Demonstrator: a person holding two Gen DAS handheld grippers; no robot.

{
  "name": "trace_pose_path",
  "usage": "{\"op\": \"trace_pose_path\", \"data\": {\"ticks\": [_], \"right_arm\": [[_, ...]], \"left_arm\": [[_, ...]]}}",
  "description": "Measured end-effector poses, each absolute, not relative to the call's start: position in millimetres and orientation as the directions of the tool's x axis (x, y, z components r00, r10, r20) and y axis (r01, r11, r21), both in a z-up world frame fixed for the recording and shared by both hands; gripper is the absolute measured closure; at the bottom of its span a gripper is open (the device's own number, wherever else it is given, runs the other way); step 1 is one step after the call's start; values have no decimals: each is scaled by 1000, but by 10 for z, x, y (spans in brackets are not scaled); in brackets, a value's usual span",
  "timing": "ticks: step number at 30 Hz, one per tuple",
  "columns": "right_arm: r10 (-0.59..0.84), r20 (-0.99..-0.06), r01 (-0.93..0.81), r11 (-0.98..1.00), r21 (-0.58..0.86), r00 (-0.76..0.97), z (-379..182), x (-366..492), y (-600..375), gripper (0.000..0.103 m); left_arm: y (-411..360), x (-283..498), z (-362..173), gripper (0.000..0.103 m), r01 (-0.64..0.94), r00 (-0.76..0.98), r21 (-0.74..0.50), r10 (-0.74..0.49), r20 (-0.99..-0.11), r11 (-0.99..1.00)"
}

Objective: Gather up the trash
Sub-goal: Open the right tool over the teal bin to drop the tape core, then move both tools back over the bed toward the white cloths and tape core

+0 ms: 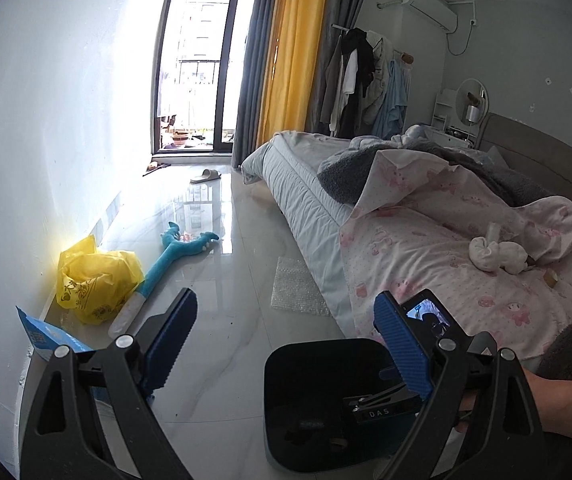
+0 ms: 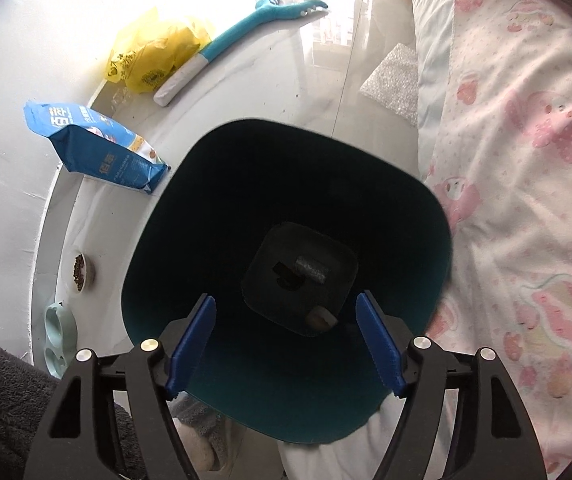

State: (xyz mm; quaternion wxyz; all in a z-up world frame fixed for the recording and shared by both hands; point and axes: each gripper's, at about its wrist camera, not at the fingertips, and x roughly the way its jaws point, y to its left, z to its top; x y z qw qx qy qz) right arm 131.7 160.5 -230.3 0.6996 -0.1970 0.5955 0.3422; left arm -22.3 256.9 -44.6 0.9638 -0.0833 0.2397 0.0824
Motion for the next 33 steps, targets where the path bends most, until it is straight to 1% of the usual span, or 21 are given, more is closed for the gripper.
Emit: {"op": "trace_pose_path", "data": {"ticks": [3, 5, 9, 22, 33], "right_arm": [[285, -955, -712, 687, 145, 81, -2141, 1342, 1498, 28], [308, -946, -714, 685, 147, 101, -2040, 1358, 1434, 26], [350, -926, -717, 681, 150, 138, -1872, 1388, 1309, 26], [492, -814, -722, 679, 135, 310, -1237, 1534, 751, 25], [520, -734, -677, 727, 112, 436, -886, 1724, 108, 24]], "left_arm": [[2484, -161, -380, 11, -193, 883, -128, 116, -455, 973], [2422, -109, -341, 11, -188, 891, -135, 111, -441, 973], [2306, 39, -344, 10, -177, 893, -144, 97, -440, 974], [1880, 378, -183, 8, -141, 912, -188, 53, -407, 972], [1583, 723, -200, 8, -103, 911, -212, 7, -412, 972]]}}
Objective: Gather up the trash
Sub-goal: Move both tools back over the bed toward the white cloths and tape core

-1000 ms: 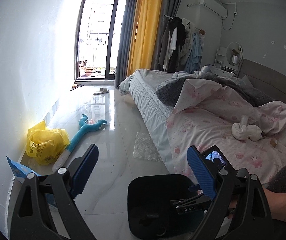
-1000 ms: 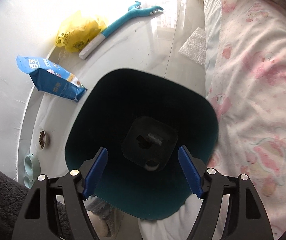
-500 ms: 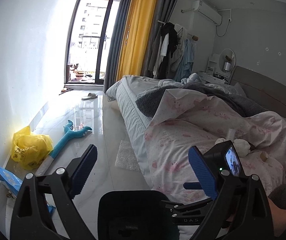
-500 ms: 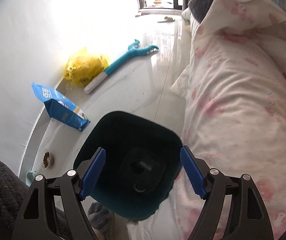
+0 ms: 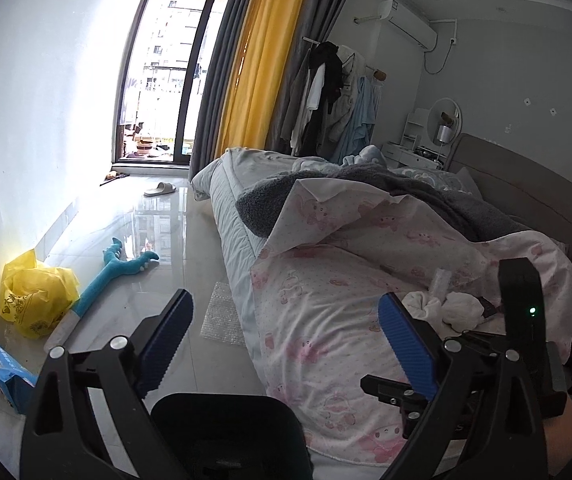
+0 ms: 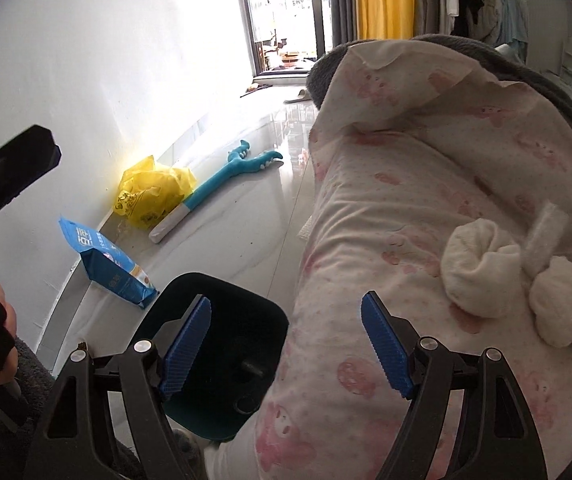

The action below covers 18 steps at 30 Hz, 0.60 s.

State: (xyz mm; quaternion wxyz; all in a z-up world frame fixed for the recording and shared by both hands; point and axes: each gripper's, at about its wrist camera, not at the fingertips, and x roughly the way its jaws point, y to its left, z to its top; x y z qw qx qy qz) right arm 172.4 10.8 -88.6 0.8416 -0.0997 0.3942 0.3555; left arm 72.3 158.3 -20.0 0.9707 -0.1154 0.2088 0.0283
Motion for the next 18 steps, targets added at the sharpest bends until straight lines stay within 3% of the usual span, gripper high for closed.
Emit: {"op": "trace_pose_path", "data": {"ticks": [12, 18], "right_arm": [[429, -659, -580, 814, -13, 618, -536, 2110, -881, 23], [391, -641, -512, 859, -3, 660, -547, 2295, -1375, 22]], "left_arm": [[1129, 1145, -301, 8, 1, 893, -199, -91, -441, 980], [967, 1370, -375, 8, 28, 880, -189, -114, -462, 982]]}}
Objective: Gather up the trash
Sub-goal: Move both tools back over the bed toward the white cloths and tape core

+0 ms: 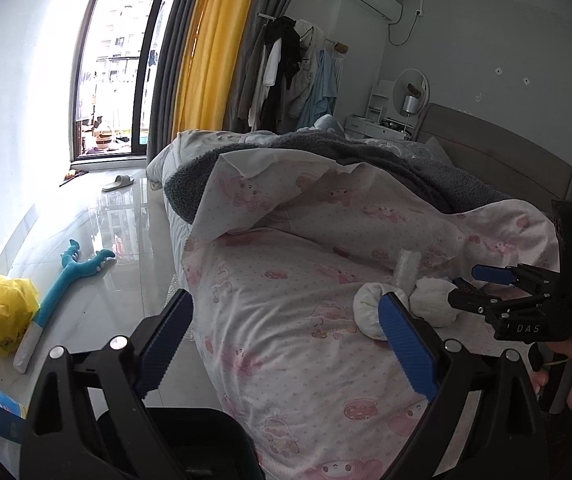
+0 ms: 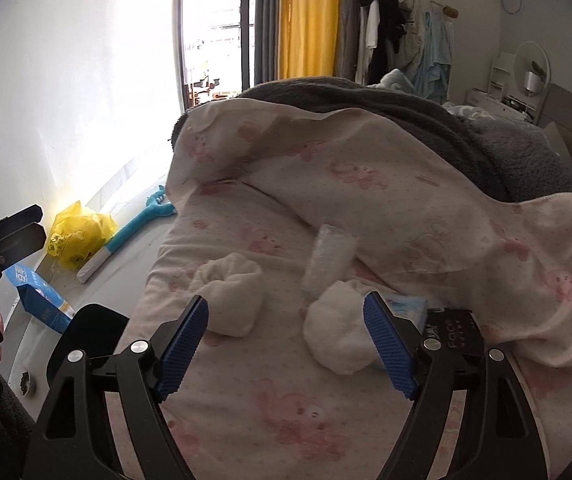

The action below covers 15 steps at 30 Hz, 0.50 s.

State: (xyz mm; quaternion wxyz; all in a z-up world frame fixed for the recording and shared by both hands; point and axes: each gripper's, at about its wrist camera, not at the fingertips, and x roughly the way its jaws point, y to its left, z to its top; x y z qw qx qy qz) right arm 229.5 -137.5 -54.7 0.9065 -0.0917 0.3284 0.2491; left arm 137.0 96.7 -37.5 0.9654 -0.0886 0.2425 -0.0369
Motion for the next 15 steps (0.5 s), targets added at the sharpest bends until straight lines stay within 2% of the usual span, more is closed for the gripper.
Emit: {"op": "trace_pose_path", "data": {"ticks": [15], "right_arm": [[340, -651, -403, 913, 56, 679, -705, 2609, -2243, 21]], "left_arm": [[566, 1947, -552, 8, 113, 842, -123, -161, -515, 986]]}}
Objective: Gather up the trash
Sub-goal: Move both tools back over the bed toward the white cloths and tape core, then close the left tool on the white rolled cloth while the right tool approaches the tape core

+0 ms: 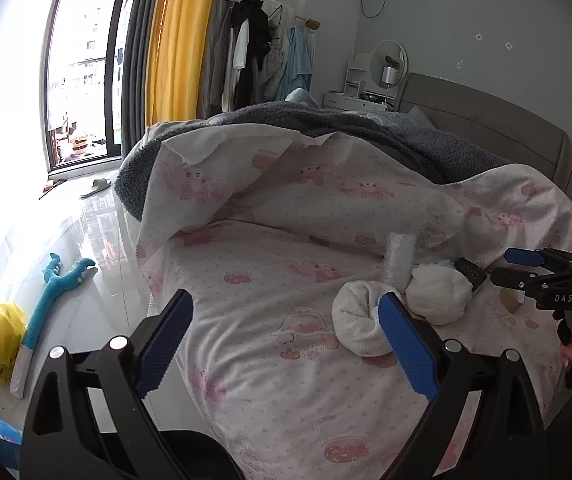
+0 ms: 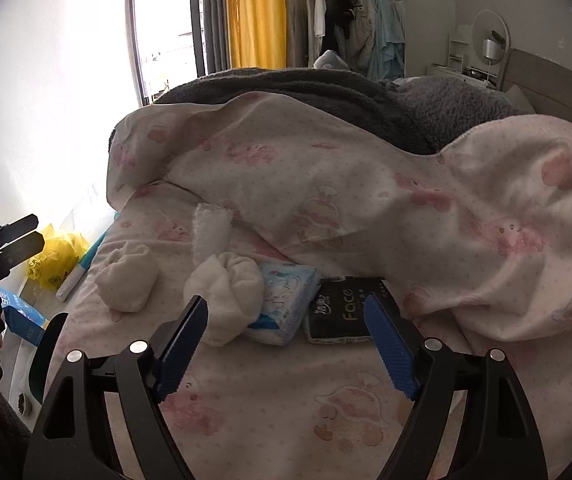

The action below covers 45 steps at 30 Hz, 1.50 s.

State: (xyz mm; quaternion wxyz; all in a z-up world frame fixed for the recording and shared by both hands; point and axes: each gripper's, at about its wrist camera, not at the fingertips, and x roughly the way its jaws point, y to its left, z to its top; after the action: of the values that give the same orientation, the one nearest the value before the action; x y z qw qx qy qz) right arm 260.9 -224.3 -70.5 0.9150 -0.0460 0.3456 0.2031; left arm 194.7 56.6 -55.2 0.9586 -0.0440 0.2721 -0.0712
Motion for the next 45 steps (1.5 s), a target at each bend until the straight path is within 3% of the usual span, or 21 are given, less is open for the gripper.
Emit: {"op": "trace_pose_path", "data": {"ticks": [13, 30, 35, 38, 45], "right_arm": [[315, -658, -359, 930, 72, 684, -932, 2689, -2762, 19], [302, -678, -311, 944, 113, 670, -1216, 2692, -3197, 18], [297, -686, -299, 947, 121, 664, -1276, 2680, -3292, 16], [294, -691, -288, 949, 129, 660, -1307, 2680, -3348, 16], [297, -694, -286, 949, 135, 656, -1329, 2677, -3388, 17]], "left_arm": [[215, 2225, -650, 8, 167, 819, -112, -201, -537, 980], [-52, 2506, -998, 9, 157, 750, -107, -188, -635, 982], [-120, 2528, -1016, 26, 178, 744, -115, -211, -634, 977], [-191, 2538, -1021, 42, 211, 735, -120, -238, -634, 970], [-189, 2519, -1002, 52, 209, 745, -127, -242, -622, 970]]}}
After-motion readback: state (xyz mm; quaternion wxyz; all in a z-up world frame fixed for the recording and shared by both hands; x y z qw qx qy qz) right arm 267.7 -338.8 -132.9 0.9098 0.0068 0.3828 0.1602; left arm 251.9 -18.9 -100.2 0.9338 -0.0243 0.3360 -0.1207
